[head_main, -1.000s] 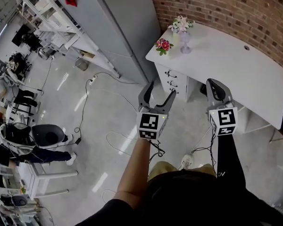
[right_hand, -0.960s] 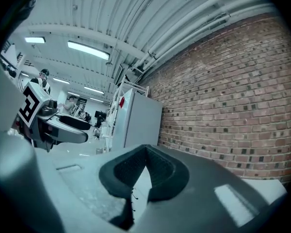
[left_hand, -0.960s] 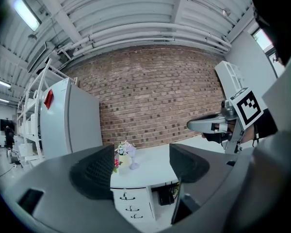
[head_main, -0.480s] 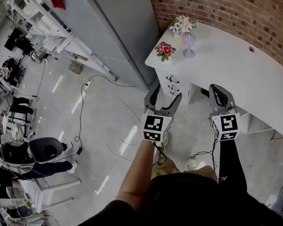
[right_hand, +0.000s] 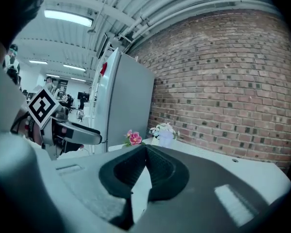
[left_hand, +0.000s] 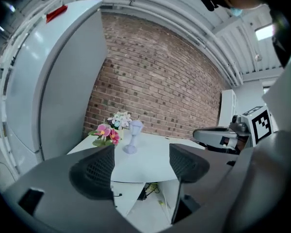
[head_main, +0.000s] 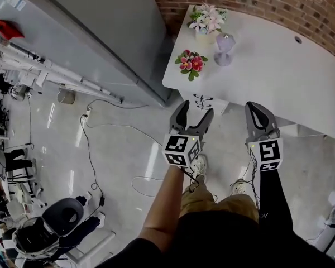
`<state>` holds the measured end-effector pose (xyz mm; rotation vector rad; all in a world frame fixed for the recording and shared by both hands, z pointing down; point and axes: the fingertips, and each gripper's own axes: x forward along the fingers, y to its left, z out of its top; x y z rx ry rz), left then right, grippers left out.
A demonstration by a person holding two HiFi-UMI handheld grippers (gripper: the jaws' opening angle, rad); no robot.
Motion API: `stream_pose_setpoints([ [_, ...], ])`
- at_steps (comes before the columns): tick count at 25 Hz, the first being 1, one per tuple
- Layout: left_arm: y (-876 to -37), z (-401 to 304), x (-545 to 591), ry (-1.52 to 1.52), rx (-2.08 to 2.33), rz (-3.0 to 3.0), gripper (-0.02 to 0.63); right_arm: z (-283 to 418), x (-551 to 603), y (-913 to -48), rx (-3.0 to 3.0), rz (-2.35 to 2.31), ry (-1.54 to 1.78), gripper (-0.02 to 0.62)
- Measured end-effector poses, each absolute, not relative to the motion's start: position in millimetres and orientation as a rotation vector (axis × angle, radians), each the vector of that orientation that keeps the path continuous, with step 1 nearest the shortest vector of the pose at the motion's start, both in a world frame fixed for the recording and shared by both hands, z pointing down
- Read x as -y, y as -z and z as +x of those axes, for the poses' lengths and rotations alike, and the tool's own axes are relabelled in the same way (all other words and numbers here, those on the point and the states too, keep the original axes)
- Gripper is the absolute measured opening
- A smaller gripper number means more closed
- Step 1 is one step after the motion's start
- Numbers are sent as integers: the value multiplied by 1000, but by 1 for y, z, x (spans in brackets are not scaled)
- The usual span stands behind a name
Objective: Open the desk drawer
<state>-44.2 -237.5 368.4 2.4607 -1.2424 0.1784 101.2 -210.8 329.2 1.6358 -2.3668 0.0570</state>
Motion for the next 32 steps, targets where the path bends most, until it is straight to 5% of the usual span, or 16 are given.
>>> stream_pose_setpoints([
  [32,-649,-79,364,304,841,1788,318,56,268,-543,2266,1545,-377,0],
])
